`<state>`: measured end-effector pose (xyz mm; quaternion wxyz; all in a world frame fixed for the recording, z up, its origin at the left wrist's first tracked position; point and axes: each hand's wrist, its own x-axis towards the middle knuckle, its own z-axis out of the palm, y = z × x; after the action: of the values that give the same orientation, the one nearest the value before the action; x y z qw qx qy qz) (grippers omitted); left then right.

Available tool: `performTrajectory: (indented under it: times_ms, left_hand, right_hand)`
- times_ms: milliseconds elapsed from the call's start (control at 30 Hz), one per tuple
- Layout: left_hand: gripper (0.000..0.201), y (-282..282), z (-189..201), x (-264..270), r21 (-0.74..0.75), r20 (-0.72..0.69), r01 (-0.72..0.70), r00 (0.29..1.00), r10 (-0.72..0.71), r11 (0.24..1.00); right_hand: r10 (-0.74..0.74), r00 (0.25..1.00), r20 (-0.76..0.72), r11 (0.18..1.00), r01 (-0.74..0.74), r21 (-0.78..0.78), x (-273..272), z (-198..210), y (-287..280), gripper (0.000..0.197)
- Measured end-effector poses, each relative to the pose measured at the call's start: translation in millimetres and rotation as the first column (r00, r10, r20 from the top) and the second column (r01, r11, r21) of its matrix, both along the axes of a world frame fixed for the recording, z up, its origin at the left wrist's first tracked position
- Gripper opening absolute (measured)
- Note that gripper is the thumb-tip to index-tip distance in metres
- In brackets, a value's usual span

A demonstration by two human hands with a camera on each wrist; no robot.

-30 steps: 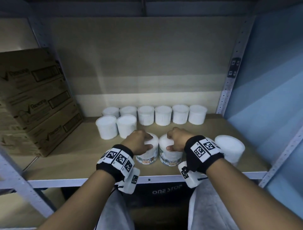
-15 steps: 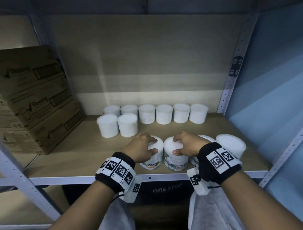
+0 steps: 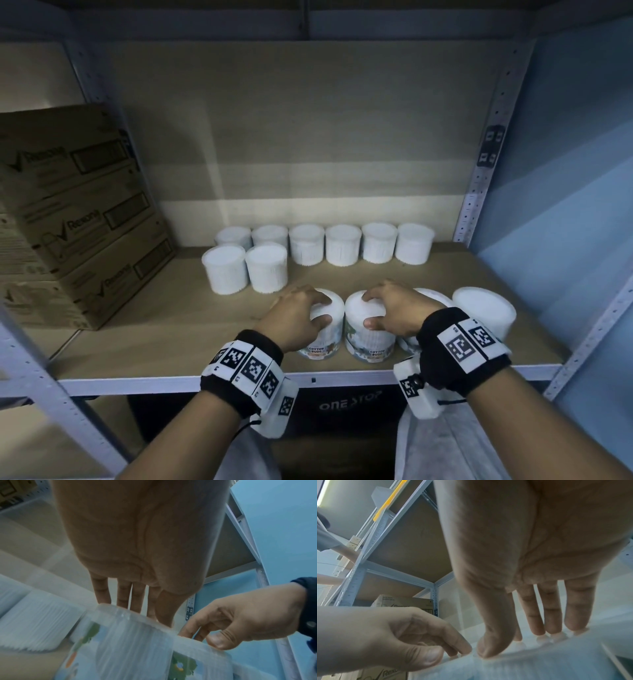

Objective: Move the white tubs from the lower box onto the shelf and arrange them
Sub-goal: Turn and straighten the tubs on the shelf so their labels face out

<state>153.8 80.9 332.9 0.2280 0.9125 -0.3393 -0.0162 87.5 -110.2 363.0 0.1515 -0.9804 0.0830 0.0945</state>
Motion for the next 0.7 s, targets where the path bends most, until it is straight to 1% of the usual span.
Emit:
performTrajectory:
  times_ms: [133,267,400,500,567,700]
  left_hand:
    - [0.034,8.1,10.1,5.6,-0.114,-0.004,-0.02,1.0,0.02,0.993]
    - [0.031,24.7,20.7,22.3,-0.11,-0.007,-0.034,0.999,0.033,0.993]
    - [0.035,46.0,30.7,46.2,-0.047,0.0,-0.119,0.993,0.119,0.992]
    - [0.039,62.6,35.5,66.7,0.039,-0.021,-0.202,0.979,0.203,0.979]
    - [0.042,71.6,35.6,83.4,0.102,-0.032,-0.249,0.967,0.253,0.963]
    - [0.045,85.2,37.4,111.8,0.227,-0.015,-0.294,0.952,0.305,0.928]
  right_hand:
    - [-0.006,0.997,0.076,0.999,0.003,0.039,5.1,11.2,5.1,0.05]
    - [-0.021,0.989,0.15,0.992,0.002,0.124,22.4,23.1,15.5,0.043]
    - [-0.011,0.98,0.201,0.982,-0.027,0.187,47.1,33.1,33.7,0.037]
    - [0.023,0.972,0.233,0.979,-0.069,0.189,72.1,35.1,50.7,0.033]
    - [0.058,0.969,0.24,0.979,-0.102,0.175,90.2,35.9,62.7,0.031]
    - [0.134,0.975,0.179,0.983,-0.154,0.103,125.5,34.2,83.5,0.032]
